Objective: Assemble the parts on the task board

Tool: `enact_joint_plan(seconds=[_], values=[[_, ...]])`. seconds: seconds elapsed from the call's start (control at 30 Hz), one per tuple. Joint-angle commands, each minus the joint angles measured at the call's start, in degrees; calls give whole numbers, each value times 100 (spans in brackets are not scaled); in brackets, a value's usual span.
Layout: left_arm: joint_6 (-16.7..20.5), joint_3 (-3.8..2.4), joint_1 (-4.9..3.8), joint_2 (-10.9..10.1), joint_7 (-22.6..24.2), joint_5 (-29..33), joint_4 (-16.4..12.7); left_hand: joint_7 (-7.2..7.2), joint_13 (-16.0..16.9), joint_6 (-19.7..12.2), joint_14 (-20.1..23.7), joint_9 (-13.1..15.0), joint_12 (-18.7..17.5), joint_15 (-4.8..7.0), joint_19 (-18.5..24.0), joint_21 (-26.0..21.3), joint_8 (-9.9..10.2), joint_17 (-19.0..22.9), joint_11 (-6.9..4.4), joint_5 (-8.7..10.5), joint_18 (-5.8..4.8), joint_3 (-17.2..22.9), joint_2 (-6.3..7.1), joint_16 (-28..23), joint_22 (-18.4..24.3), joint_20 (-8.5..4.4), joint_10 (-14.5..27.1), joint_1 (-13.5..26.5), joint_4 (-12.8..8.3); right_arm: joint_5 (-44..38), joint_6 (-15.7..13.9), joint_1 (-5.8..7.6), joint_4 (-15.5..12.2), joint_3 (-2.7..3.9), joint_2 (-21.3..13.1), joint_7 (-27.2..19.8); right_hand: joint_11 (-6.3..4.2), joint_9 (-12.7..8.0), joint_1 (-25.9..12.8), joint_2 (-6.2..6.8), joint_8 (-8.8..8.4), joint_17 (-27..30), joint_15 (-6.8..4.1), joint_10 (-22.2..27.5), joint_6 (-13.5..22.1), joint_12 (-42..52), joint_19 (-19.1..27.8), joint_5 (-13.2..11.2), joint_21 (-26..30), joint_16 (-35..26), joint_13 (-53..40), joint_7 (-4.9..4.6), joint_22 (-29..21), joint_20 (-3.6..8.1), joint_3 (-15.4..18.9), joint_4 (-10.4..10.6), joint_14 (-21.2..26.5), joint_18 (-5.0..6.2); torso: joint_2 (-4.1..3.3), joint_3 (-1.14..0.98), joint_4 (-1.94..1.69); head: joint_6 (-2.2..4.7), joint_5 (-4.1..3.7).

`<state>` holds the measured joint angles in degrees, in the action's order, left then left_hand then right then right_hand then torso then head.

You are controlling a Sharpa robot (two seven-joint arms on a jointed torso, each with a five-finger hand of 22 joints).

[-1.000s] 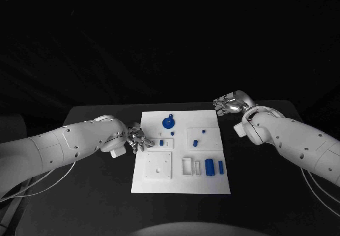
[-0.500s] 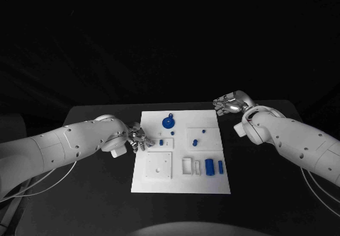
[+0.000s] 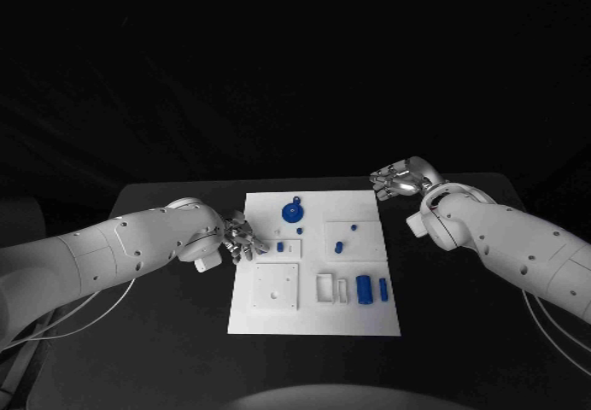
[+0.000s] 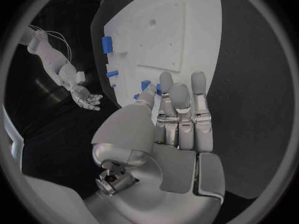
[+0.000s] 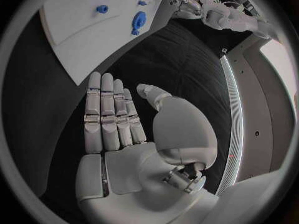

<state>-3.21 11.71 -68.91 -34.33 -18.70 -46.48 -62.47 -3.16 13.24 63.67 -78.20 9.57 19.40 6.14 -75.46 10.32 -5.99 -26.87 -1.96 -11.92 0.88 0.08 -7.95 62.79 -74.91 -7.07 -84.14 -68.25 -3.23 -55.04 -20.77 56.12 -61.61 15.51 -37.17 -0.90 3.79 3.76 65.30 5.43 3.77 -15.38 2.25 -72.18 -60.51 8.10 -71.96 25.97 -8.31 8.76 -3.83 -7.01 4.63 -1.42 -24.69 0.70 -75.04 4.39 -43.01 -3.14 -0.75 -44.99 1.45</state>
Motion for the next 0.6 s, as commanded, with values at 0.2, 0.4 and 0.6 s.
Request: enact_joint_plan(seconds=[0.2, 0.4, 0.6], values=[[-38, 7, 45, 53, -37, 7, 14, 19, -14, 13, -33, 52, 32, -5, -26, 43, -34, -13, -18, -33, -52, 68, -106, 29, -102, -14, -215, -151, -146, -9, 73, -4, 6, 3, 8, -4, 14, -2, -55, -16, -18, 6, 7, 11, 16, -13, 34, 35, -13, -36, 9, -29, -7, -2, -7, 8, -11, 10, 3, 3, -1, -15, -4], [-35, 7, 49, 59, -55, -12, 14, 32, -23, 14, -45, 154, 45, 1, -24, 82, -79, -25, -25, -127, -46, 148, -193, 42, -107, -19, -221, -309, -350, -9, 79, -7, 9, 3, 9, -3, 14, -2, -55, -16, -18, 6, 7, 11, 16, -13, 34, 35, -13, -36, 9, -29, -7, -2, -7, 8, -11, 10, 6, 1, -2, -20, -4], [-14, 7, 50, 58, -70, -43, 10, 8, -37, -27, -62, 286, 73, 5, -21, 149, -138, -45, -23, -572, -28, 272, -273, 69, -116, -27, -230, -450, -627, -9, 90, -9, 10, 3, 6, 1, 14, -2, -55, -16, -18, 6, 7, 11, 16, -13, 34, 35, -13, -36, 9, -29, -7, -2, -7, 8, -11, 10, 3, 1, -2, -24, -1]])
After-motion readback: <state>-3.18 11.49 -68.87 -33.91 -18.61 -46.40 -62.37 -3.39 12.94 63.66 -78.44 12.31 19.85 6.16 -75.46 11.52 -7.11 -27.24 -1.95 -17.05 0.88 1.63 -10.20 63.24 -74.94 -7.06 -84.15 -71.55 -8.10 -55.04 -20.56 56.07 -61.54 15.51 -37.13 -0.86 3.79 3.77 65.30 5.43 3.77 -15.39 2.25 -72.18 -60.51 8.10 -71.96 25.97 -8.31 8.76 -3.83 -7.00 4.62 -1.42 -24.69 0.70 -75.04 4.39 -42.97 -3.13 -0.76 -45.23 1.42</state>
